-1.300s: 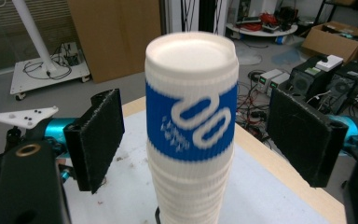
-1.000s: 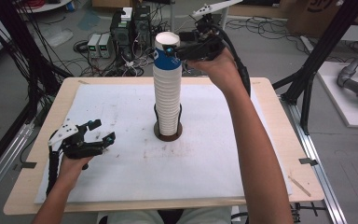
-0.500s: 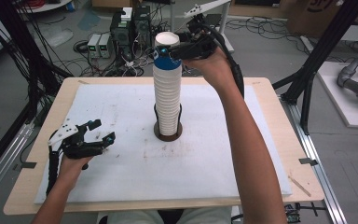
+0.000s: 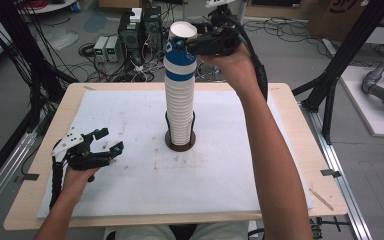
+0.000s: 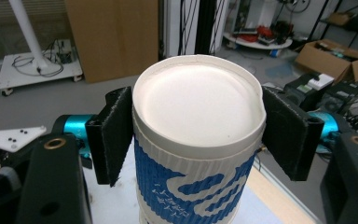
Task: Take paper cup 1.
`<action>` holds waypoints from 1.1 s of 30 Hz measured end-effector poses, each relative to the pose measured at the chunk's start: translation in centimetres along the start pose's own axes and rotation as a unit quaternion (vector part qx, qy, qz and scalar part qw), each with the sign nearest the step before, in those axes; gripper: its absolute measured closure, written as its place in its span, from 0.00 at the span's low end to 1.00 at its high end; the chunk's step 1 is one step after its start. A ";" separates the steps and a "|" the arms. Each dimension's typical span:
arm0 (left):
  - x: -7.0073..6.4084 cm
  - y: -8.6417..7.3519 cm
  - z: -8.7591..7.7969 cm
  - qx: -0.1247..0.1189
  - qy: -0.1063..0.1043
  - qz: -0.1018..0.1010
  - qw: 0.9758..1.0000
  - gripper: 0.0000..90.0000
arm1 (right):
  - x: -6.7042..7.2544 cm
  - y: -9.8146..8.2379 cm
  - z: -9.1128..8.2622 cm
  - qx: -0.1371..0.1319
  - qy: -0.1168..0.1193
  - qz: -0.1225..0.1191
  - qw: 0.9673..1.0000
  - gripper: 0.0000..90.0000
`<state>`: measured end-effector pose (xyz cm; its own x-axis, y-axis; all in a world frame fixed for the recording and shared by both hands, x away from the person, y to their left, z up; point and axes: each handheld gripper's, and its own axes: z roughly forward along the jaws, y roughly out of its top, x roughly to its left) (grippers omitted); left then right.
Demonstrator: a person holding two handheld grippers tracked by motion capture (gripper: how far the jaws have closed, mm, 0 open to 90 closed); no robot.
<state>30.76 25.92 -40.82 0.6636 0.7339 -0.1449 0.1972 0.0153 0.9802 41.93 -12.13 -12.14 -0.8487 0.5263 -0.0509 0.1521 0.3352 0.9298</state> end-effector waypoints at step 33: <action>-0.4 0.1 0.1 -0.006 -0.015 0.001 1.000 0.17 | -0.5 -3.0 -11.4 -0.061 -0.058 -0.002 0.996 0.34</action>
<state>30.57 25.62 -40.70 0.6855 0.7133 -0.1460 0.1871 0.0212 0.9821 36.13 -22.31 -10.76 -0.7837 0.6147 -0.0893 0.0809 0.2436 0.9665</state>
